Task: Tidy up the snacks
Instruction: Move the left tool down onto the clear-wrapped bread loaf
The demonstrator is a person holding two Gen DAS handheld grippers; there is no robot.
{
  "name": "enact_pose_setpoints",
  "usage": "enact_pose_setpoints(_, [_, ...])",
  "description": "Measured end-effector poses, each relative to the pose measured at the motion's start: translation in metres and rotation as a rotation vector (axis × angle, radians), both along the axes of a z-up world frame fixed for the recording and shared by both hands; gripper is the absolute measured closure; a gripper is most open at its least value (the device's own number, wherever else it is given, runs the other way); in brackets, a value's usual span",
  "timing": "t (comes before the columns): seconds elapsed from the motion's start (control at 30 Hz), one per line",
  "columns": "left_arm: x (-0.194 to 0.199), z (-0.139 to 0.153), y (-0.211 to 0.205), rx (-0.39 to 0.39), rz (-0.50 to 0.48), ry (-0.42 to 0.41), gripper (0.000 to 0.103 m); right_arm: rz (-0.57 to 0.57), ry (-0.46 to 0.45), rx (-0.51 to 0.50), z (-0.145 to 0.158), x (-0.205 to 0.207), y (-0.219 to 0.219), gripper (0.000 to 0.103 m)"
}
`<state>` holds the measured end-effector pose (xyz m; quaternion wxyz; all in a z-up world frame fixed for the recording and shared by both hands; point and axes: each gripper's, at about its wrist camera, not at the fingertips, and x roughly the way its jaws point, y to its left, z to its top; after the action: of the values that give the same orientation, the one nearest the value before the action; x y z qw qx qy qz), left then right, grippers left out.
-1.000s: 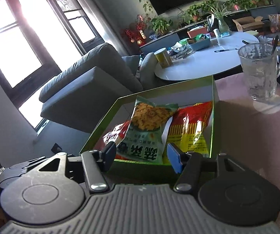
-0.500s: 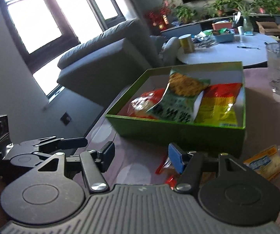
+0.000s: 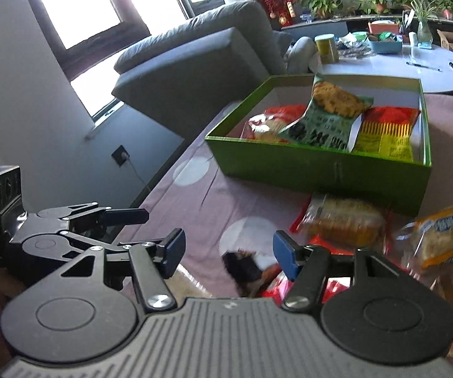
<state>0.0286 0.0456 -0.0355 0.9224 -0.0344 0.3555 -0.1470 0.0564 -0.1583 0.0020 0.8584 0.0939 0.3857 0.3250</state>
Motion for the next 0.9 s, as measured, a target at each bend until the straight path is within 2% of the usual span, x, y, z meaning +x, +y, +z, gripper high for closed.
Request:
enact_pose_setpoints(0.13, [-0.012,-0.006,0.004,-0.022,-0.003,0.015,0.016,-0.007,0.041,-0.026,-0.005,-0.009,0.002,0.041])
enact_pose_setpoints(0.33, [-0.024,-0.014,0.004,-0.035,-0.019,0.05,0.016,-0.033,0.176,-0.012,-0.021,-0.019,0.001,0.041])
enact_pose_setpoints(0.47, [-0.027,-0.021,0.003,-0.028,-0.024,0.069,0.018,-0.05,0.195,-0.012,-0.024,-0.024,0.0,0.042])
enact_pose_setpoints(0.7, [-0.03,-0.026,0.002,-0.028,-0.047,0.097,0.03,-0.035,0.229,-0.006,-0.027,-0.027,0.004,0.051])
enact_pose_setpoints(0.8, [-0.033,-0.03,0.002,-0.024,-0.052,0.107,0.03,-0.025,0.246,-0.018,-0.028,-0.029,0.006,0.053])
enact_pose_setpoints(0.9, [-0.033,-0.033,0.006,-0.059,-0.041,0.118,0.029,-0.015,0.261,-0.034,-0.027,-0.032,0.008,0.053])
